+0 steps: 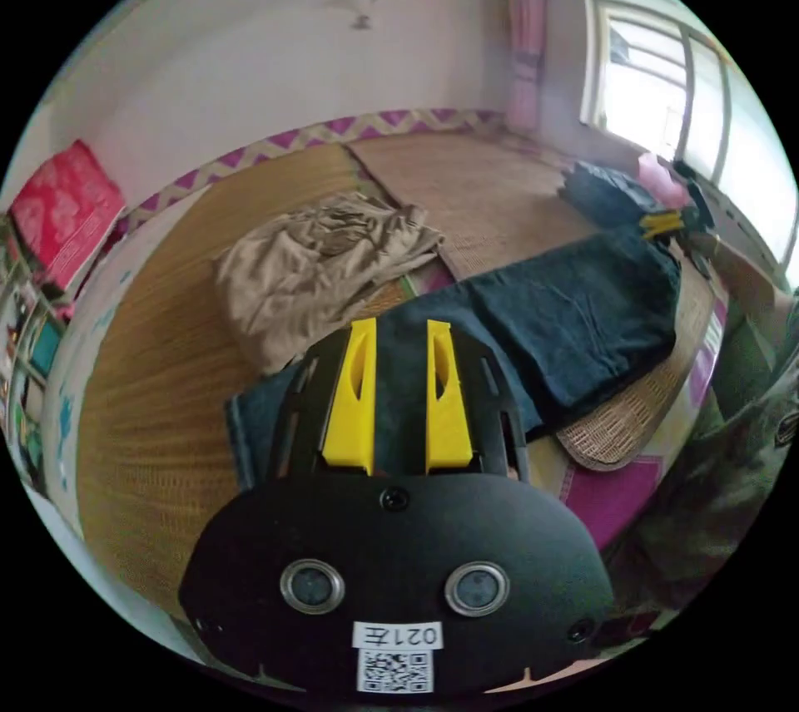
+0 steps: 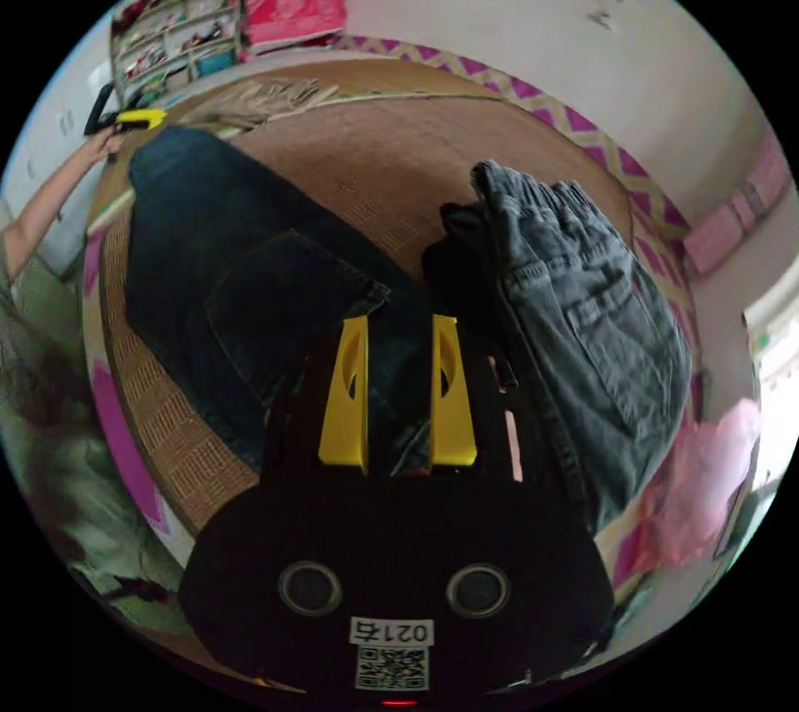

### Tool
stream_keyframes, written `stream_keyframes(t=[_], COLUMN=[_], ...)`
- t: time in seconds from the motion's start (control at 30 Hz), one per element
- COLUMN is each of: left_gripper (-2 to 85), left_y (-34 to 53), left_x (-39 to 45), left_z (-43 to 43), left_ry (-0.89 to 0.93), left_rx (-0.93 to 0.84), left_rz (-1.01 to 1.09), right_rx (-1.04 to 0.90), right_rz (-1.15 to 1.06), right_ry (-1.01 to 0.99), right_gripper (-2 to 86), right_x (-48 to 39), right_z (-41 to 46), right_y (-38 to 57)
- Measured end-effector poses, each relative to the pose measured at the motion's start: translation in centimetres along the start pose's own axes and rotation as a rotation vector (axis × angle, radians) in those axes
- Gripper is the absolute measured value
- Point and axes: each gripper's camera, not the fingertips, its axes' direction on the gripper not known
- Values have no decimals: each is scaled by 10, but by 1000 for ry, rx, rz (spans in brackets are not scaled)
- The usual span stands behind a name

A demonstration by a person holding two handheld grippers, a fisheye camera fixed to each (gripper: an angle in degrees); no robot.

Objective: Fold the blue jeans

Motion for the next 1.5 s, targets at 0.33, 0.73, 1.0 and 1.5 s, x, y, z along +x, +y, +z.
stream_keyframes(t=[0.33, 0.73, 1.0, 1.5], left_gripper=[117, 106, 17, -9], left_y=[-46, -36, -15, 217], left_x=[-18, -28, -33, 42], left_z=[63, 56, 23, -233], left_ry=[157, 162, 200, 236], left_rx=[-204, -180, -138, 275], left_rz=[164, 178, 222, 335], right_rx=[-162, 69, 70, 227], right_rz=[-66, -123, -130, -442], right_ry=[-353, -402, -383, -430], right_gripper=[81, -9, -10, -10], right_x=[76, 93, 86, -84], right_z=[36, -29, -50, -196], right_y=[-46, -12, 2, 193])
